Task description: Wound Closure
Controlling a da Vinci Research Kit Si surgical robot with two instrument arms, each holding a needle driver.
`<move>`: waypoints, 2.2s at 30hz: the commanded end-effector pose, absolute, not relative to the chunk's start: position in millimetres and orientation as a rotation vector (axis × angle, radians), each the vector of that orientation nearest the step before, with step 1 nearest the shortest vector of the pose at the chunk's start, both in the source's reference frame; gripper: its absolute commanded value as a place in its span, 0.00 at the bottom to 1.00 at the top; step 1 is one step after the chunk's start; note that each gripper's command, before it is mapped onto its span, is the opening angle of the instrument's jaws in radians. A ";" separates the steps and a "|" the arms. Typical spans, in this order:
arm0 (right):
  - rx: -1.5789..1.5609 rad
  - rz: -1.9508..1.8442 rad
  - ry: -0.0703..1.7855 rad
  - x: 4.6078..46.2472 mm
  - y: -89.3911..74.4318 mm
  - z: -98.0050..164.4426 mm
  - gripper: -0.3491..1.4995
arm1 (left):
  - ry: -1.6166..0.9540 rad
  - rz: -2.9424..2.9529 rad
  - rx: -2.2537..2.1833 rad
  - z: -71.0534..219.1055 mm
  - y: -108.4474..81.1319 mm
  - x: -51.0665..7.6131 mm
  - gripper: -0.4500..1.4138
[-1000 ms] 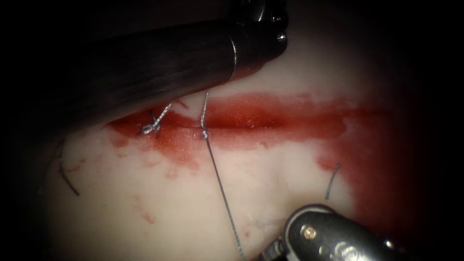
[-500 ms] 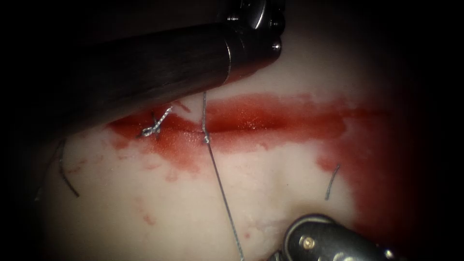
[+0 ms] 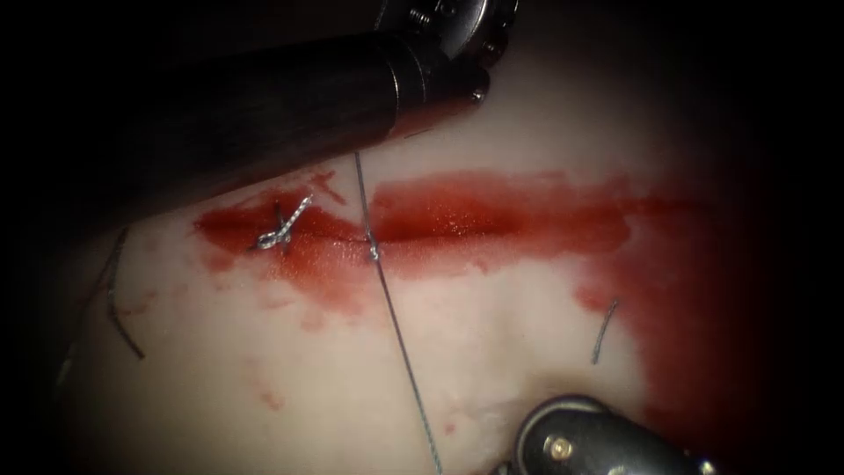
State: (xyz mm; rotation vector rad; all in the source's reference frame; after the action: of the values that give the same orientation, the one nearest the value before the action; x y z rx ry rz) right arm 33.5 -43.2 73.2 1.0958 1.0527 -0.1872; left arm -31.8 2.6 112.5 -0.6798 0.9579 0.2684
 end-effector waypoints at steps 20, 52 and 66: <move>1.122 -0.216 1.024 34.2 -43.6 73.6 0.00 | 0.983 0.265 -0.716 111.8 4.5 -32.7 0.00; 0.714 0.141 1.121 34.9 -35.4 74.1 0.83 | -0.378 -0.692 -0.281 97.1 -5.2 -19.6 0.00; 0.623 1.194 0.927 34.9 -28.5 77.3 0.00 | -1.639 -1.075 0.454 93.3 -7.4 -15.9 0.00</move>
State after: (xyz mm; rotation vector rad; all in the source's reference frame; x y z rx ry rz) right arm 34.0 -29.8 77.3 0.6197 0.9073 1.2139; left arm -15.5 -8.9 93.6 0.4652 -1.6795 -1.0702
